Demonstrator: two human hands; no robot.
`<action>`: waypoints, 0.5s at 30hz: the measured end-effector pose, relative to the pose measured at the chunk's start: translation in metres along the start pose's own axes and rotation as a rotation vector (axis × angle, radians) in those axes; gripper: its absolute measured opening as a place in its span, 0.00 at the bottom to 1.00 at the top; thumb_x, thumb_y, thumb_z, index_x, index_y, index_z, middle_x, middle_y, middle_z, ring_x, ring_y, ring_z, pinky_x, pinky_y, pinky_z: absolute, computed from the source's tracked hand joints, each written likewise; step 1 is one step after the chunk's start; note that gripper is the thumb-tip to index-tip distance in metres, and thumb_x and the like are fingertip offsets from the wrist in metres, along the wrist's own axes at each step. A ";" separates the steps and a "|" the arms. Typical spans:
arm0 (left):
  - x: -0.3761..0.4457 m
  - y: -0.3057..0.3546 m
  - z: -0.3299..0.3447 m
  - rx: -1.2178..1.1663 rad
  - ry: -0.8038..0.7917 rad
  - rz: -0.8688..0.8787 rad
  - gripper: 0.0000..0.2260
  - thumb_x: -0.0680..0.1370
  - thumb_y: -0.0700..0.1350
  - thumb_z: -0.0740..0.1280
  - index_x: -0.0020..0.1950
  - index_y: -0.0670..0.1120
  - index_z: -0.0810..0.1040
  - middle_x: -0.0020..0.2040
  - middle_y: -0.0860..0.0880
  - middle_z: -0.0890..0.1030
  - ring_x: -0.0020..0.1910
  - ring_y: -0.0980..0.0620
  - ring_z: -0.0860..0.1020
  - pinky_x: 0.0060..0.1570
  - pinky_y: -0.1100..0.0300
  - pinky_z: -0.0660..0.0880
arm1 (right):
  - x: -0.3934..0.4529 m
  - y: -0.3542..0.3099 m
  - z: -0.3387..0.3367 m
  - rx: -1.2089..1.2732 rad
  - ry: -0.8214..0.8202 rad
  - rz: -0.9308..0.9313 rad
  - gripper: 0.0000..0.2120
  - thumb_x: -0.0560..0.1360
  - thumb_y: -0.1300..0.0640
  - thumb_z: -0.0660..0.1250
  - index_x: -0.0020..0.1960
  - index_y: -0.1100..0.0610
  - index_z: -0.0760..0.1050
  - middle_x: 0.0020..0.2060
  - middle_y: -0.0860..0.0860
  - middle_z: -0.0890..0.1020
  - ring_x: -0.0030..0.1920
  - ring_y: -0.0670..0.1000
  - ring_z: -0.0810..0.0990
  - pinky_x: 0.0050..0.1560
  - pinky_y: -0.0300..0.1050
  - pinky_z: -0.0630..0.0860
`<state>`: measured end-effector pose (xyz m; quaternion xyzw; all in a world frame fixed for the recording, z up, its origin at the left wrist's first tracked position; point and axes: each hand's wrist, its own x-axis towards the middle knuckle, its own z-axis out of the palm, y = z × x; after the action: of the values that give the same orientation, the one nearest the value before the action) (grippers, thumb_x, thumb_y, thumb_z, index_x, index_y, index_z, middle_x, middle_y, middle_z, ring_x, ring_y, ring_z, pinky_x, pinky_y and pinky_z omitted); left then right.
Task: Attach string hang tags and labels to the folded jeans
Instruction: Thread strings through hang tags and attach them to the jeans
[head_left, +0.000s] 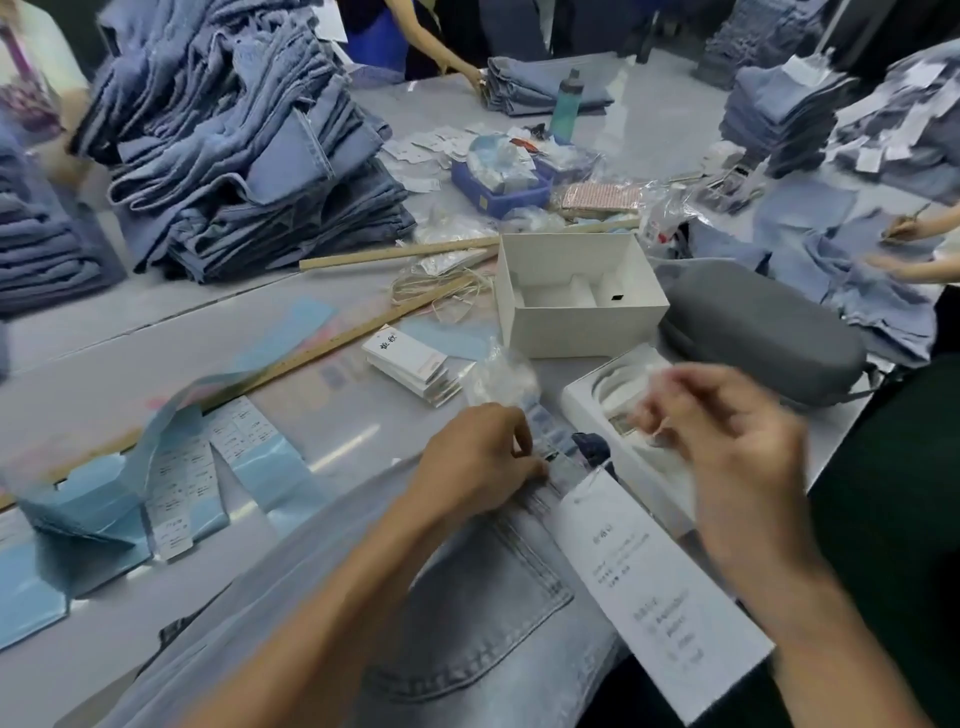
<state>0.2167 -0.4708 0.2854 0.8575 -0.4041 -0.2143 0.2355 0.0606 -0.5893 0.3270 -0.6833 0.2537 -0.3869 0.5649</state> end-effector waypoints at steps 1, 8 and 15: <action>0.002 0.000 0.001 -0.017 0.022 -0.003 0.06 0.77 0.52 0.72 0.45 0.53 0.77 0.48 0.51 0.81 0.49 0.48 0.78 0.50 0.52 0.77 | 0.009 -0.012 -0.009 0.034 0.076 -0.069 0.03 0.77 0.52 0.72 0.47 0.51 0.83 0.38 0.53 0.85 0.38 0.51 0.83 0.38 0.39 0.79; 0.002 0.006 0.009 0.047 0.057 -0.028 0.14 0.76 0.55 0.72 0.46 0.44 0.81 0.43 0.47 0.82 0.44 0.46 0.79 0.41 0.52 0.77 | 0.061 -0.082 -0.062 -0.300 -0.044 -0.396 0.11 0.82 0.43 0.63 0.49 0.49 0.77 0.36 0.46 0.79 0.32 0.48 0.79 0.31 0.44 0.79; 0.011 -0.004 -0.001 -0.374 -0.075 -0.093 0.12 0.76 0.48 0.75 0.38 0.41 0.83 0.32 0.47 0.80 0.29 0.54 0.73 0.32 0.60 0.69 | 0.002 0.021 0.022 -0.250 -0.313 0.067 0.05 0.76 0.57 0.73 0.42 0.50 0.82 0.32 0.46 0.82 0.30 0.44 0.76 0.31 0.38 0.74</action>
<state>0.2260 -0.4766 0.2820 0.8079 -0.3256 -0.3284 0.3654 0.0815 -0.5830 0.3059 -0.7911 0.2314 -0.2226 0.5206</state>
